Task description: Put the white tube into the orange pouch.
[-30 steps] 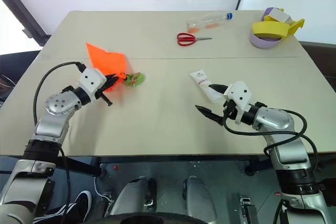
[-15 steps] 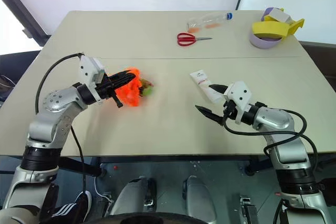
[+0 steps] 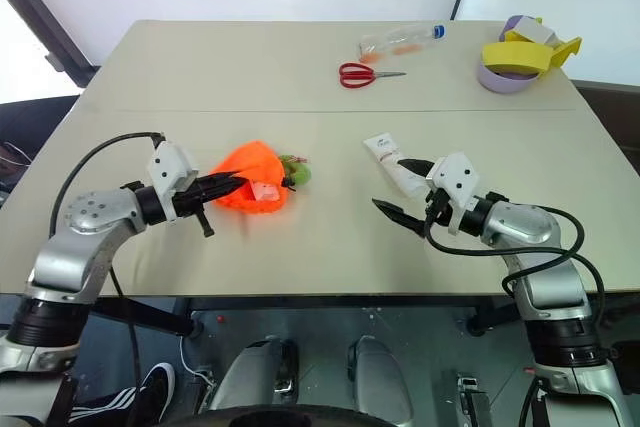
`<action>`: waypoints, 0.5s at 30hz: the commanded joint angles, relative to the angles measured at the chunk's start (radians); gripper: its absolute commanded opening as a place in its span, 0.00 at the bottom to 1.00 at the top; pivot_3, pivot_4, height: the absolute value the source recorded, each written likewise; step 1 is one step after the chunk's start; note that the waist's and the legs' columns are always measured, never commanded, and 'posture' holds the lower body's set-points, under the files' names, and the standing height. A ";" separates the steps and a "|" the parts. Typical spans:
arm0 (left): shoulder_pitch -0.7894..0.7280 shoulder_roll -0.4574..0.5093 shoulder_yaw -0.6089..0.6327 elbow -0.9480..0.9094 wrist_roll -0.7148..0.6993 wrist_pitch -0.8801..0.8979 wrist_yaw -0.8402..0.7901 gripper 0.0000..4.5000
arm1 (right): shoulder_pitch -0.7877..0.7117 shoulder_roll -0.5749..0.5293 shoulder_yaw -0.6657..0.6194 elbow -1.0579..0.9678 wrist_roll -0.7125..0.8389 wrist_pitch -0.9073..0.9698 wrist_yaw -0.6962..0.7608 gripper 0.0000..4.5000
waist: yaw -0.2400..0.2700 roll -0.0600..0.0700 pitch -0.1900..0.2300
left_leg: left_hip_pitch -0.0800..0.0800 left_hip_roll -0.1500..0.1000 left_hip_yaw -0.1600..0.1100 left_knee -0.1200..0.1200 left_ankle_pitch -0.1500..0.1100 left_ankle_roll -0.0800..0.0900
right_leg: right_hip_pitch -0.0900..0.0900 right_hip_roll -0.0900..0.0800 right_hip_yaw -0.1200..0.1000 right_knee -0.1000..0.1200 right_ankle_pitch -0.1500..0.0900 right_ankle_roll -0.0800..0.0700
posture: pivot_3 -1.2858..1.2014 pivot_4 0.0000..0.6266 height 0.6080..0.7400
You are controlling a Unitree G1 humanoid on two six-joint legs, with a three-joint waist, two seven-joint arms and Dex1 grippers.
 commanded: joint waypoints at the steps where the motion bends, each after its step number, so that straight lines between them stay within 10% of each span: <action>1: -0.020 -0.048 -0.017 0.002 0.041 -0.039 0.055 0.00 | -0.017 0.003 -0.005 -0.008 -0.001 -0.018 -0.006 1.00 | -0.001 0.000 0.000 | 0.000 0.000 0.000 0.000 0.000 0.000 | -0.001 0.000 0.000 0.000 0.000 0.000 | 0.52 0.24 1.00; 15: -0.015 -0.122 -0.006 0.005 0.025 -0.032 0.078 0.00 | -0.199 0.074 -0.044 -0.063 0.038 0.509 -0.339 1.00 | -0.003 0.000 0.000 | 0.000 0.000 0.000 -0.006 0.000 0.000 | -0.004 0.000 0.000 -0.001 0.001 0.001 | 0.52 0.24 1.00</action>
